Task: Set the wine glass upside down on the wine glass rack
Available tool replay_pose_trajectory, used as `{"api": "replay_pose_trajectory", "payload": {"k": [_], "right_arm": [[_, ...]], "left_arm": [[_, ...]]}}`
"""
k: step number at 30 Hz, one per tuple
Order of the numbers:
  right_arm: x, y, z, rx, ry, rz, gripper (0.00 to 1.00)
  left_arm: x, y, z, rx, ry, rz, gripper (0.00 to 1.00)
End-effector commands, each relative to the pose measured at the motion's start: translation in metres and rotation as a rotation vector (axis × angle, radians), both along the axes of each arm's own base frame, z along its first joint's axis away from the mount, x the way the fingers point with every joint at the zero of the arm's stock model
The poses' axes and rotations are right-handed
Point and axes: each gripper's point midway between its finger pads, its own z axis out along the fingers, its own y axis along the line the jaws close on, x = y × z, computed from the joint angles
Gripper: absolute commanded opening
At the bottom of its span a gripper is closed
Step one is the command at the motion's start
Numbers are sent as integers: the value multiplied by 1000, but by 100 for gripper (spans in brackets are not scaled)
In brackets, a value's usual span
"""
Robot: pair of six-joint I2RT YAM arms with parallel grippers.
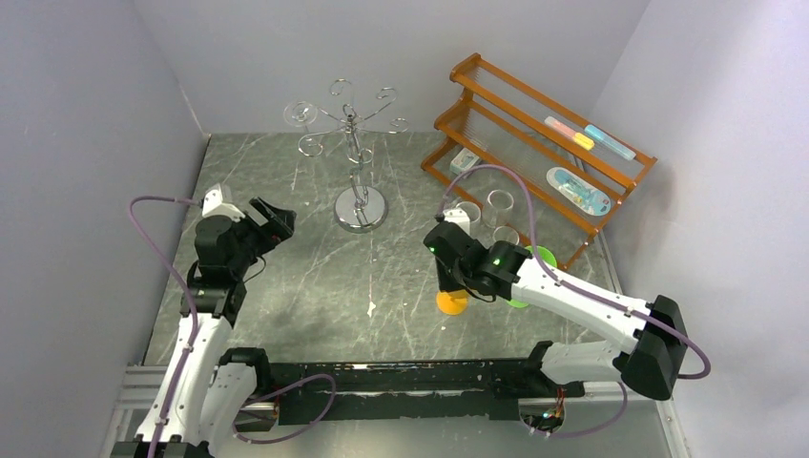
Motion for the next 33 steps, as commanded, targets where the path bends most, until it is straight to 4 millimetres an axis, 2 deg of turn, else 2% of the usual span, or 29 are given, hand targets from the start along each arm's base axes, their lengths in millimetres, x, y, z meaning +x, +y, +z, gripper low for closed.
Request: {"api": "replay_pose_trajectory", "payload": {"k": [1, 8, 11, 12, 16, 20, 26, 30, 33], "right_arm": [[5, 22, 23, 55, -65, 32, 0], [12, 74, 74, 334, -177, 166, 0], [20, 93, 106, 479, -298, 199, 0], [24, 100, 124, 552, -362, 212, 0], [29, 111, 155, 703, -547, 264, 0], [36, 119, 168, 795, -669, 271, 0], [21, 139, 186, 965, -759, 361, 0], [10, 149, 196, 1049, -798, 398, 0], [-1, 157, 195, 1091, -810, 430, 0]], "left_arm": [[-6, 1, 13, 5, -17, 2, 94], [-6, -19, 33, -77, -47, -86, 97], [-10, -27, 37, -136, -28, -110, 97], [-12, -29, 38, -169, -21, -107, 97], [-21, -43, 51, -330, -12, -124, 97], [-35, -58, 56, -489, 34, -163, 97], [-51, -79, 51, -712, 162, -205, 97], [-60, -80, 46, -766, 241, -174, 97], [-62, -78, 59, -780, 195, -171, 97]]}}
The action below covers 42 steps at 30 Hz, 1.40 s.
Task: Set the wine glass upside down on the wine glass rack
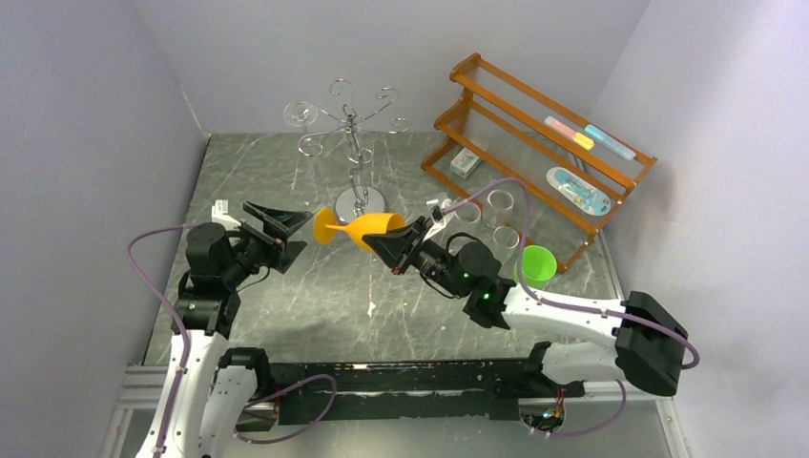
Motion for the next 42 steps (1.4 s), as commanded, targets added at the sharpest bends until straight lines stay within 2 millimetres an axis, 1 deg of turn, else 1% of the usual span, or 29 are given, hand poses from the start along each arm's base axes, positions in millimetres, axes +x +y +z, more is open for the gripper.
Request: {"api": "replay_pose_trajectory", "payload": {"k": [1, 3, 7, 10, 13, 15, 17, 20, 22, 25, 26, 27, 30, 33, 35, 39, 40, 42], "right_arm": [[-19, 7, 38, 173, -127, 48, 0], [-23, 11, 41, 201, -139, 53, 0], [-32, 24, 45, 211, -175, 61, 0], [-33, 30, 46, 203, -213, 12, 0], [-26, 32, 46, 179, -246, -81, 0], [-25, 35, 45, 158, -271, -114, 0], [-26, 37, 46, 162, -278, -118, 0], [-33, 41, 50, 190, -281, -94, 0], [-35, 44, 54, 192, -301, -101, 0], [-36, 50, 59, 185, -334, -135, 0], [-36, 53, 60, 179, -342, -146, 0], [-37, 56, 60, 175, -349, -147, 0], [-45, 63, 59, 173, -374, -137, 0], [-54, 68, 59, 183, -387, -95, 0], [-58, 72, 58, 185, -377, -69, 0], [-67, 79, 57, 198, -366, -12, 0], [-69, 81, 57, 201, -367, 0, 0], [-74, 86, 55, 203, -370, 32, 0]], "left_arm": [[-14, -6, 17, -84, -3, -22, 97], [-18, -5, 25, -85, -32, -15, 97], [-26, -4, 31, -131, -46, 1, 97], [-30, -1, 21, -140, 21, 35, 97], [-32, 16, 7, -77, 94, 136, 97], [-32, 25, 6, -55, 97, 191, 97], [-32, 29, 9, -57, 79, 216, 97], [-33, 24, 9, -85, 72, 195, 97], [-37, 24, 5, -80, 106, 196, 97], [-46, 45, 4, 8, 136, 303, 97], [-48, 52, 8, 23, 123, 338, 97], [-50, 54, 16, 21, 90, 350, 97], [-52, 55, 30, -35, 26, 364, 97], [-50, 45, 44, -109, -54, 321, 97], [-49, 41, 49, -156, -88, 303, 97], [-48, 45, 54, -199, -109, 332, 97], [-47, 47, 57, -204, -123, 339, 95], [-46, 48, 64, -203, -159, 340, 84]]}}
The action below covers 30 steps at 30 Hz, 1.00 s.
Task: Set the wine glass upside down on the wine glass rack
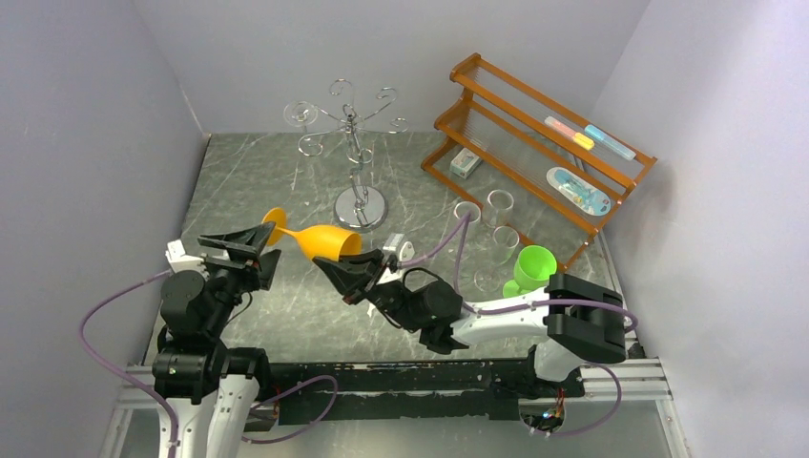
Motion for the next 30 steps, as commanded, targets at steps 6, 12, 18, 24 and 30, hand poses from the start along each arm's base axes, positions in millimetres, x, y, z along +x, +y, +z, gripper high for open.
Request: {"api": "replay_pose_trajectory", "payload": {"k": [6, 12, 18, 24, 30], "right_arm": [[-18, 16, 13, 60, -33, 104, 0], [-24, 23, 12, 66, -41, 140, 0], [-23, 24, 10, 72, -38, 139, 0], [-23, 26, 5, 38, -37, 141, 0], [-21, 28, 6, -16, -15, 139, 29]], "left_arm": [[10, -5, 19, -41, -66, -25, 62], [20, -10, 1, -87, -7, -42, 58], [27, -11, 10, -90, -74, -52, 49], [26, -6, 16, -37, -114, -25, 13], [29, -7, 23, 52, -177, -40, 5]]}}
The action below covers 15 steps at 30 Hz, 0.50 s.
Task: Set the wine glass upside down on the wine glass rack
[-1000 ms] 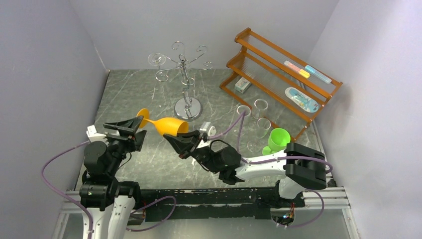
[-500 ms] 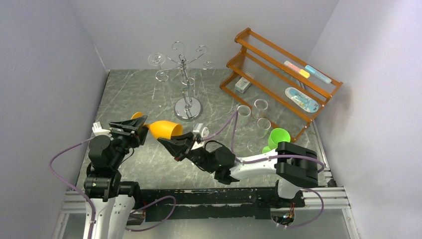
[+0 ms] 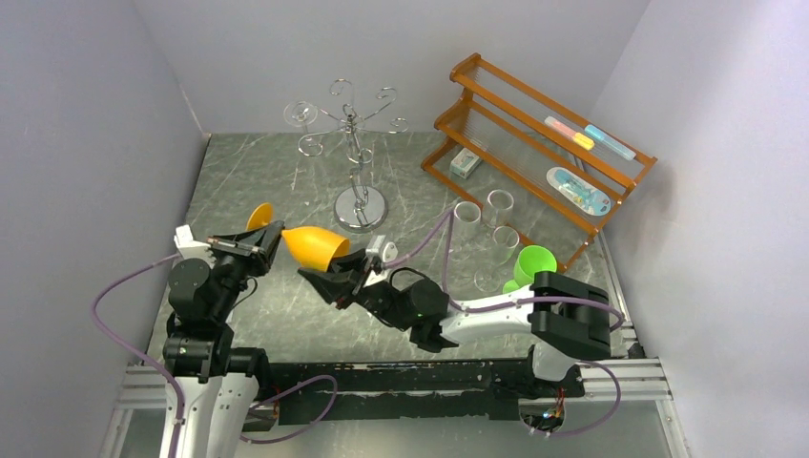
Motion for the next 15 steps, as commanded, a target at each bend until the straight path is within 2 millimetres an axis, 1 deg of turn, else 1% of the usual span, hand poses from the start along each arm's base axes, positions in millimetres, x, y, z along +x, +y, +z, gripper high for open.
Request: {"api": "replay_pose_trajectory", "payload": {"k": [1, 3, 4, 6, 7, 8, 9, 10, 12, 15], "right_arm": [[-10, 1, 15, -21, 6, 38, 40], [-9, -5, 16, -36, 27, 28, 61], [-8, -8, 16, -47, 31, 26, 68], [-7, -15, 18, -79, 43, 23, 79], [-6, -18, 16, -114, 52, 20, 82], [-4, -24, 22, -133, 64, 8, 85], [0, -29, 22, -166, 82, -1, 87], [4, -35, 23, -186, 95, -5, 90], [12, -49, 34, -185, 147, 7, 93], [25, -65, 57, -147, 256, 83, 94]], "left_arm": [[4, 3, 21, 106, -132, 12, 5], [3, 7, 30, 170, -185, 35, 5], [3, 9, 36, 214, -224, 46, 5], [2, 9, 54, 411, -362, 49, 5], [2, 8, 65, 523, -431, 47, 5], [3, 8, 69, 630, -458, 42, 5], [5, 9, 70, 714, -456, 30, 5], [6, 10, 78, 798, -465, 27, 5], [10, 7, 78, 913, -481, -20, 5], [10, -9, 82, 1029, -577, -126, 5]]}}
